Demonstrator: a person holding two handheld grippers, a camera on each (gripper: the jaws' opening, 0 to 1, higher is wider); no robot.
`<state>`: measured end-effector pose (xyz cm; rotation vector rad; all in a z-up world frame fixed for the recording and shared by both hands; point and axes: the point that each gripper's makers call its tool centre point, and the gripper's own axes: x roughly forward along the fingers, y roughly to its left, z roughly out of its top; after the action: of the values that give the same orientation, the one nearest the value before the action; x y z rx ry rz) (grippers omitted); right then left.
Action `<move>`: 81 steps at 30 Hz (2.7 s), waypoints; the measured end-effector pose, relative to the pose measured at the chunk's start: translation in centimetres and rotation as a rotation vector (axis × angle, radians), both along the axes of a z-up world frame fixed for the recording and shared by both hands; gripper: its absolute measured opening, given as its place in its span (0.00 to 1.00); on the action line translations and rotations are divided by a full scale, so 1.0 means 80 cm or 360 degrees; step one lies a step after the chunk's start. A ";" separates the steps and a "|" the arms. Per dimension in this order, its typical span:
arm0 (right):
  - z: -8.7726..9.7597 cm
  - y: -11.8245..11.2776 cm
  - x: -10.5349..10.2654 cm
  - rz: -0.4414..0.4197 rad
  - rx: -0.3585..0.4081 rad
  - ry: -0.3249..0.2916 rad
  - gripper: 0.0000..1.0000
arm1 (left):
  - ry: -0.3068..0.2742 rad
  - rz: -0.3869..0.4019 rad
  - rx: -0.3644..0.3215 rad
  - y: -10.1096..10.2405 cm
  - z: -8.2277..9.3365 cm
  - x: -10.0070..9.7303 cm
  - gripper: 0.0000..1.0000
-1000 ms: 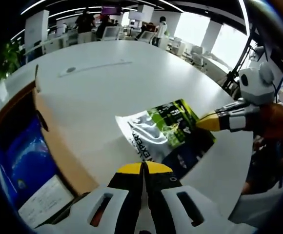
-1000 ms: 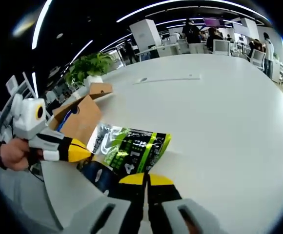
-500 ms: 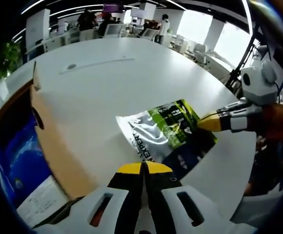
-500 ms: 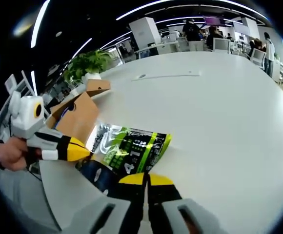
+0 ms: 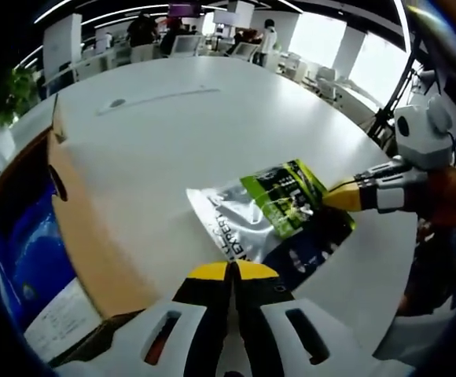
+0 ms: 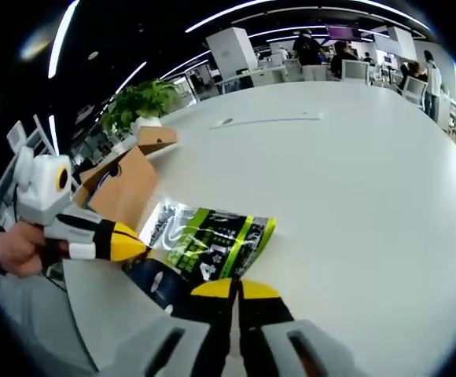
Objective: Operate the shoe box by opening the lid, removing the specified soft item, and placing it in the target area until the item is outside and the box remains undamaged.
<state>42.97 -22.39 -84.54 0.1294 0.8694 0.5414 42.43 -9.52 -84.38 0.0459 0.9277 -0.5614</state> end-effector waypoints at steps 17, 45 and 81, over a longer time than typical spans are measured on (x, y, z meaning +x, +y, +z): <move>-0.005 -0.005 -0.006 -0.0030 -0.0001 0.0014 0.00 | 0.0006 0.0006 0.0004 0.001 0.000 0.000 0.02; 0.001 -0.008 -0.013 -0.0063 0.0009 0.0030 0.13 | 0.0049 0.0033 -0.0016 0.008 0.005 -0.008 0.09; 0.039 -0.009 -0.030 -0.0059 0.0027 -0.0056 0.23 | -0.0078 0.0083 -0.0198 0.046 0.069 -0.031 0.19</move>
<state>40.54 -23.09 -81.42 0.1508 0.8270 0.5153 39.92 -5.82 -78.90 -0.0759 0.8426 -0.5661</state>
